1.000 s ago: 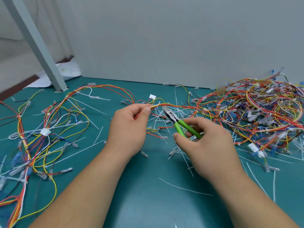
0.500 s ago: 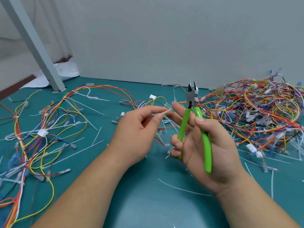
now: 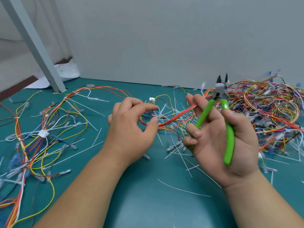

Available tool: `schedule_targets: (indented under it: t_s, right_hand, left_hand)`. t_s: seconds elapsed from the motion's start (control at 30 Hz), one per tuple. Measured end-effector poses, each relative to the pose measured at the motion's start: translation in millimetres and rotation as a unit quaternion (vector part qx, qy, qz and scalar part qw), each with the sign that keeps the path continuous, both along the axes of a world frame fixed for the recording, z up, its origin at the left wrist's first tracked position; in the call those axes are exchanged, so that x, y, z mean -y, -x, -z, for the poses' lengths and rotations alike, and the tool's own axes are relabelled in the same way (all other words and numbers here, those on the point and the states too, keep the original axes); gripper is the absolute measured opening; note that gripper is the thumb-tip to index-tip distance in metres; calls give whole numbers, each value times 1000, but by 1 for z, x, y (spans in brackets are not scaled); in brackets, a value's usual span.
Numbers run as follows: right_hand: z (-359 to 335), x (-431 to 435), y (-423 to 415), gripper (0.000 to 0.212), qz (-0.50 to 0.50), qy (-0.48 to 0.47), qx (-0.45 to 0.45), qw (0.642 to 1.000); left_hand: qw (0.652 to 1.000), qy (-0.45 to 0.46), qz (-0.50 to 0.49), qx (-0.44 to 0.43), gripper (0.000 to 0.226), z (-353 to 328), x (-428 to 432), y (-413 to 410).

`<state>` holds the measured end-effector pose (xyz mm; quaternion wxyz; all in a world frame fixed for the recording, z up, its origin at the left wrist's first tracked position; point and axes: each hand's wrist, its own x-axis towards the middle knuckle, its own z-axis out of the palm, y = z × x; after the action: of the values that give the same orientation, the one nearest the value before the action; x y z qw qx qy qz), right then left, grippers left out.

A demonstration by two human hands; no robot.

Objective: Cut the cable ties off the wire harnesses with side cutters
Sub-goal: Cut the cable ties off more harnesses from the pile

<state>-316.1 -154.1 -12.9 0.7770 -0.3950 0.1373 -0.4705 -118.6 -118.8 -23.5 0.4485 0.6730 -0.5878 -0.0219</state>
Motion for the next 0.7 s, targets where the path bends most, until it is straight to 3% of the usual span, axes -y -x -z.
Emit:
schedule_targets:
  t_s: [0.1, 0.3, 0.47, 0.53, 0.7]
  right_hand:
    - [-1, 4, 4, 74, 18, -2, 17, 1000]
    - [-1, 5, 7, 77, 22, 1, 32, 999]
    - [1, 5, 5, 72, 41, 3, 8, 999]
    - [3, 5, 3, 68, 48, -5, -10, 999]
    - [7, 3, -3, 60, 39, -10, -66, 997]
  left_hand:
    - [998, -53, 31, 22, 42, 2, -1, -2]
    - [991, -76, 40, 105, 21, 8, 3, -8]
    - [999, -25, 23, 17, 25, 11, 6, -12]
    - [1000, -8, 4, -26, 14, 12, 8, -12]
    - [998, 29, -26, -58, 9, 13, 10, -10]
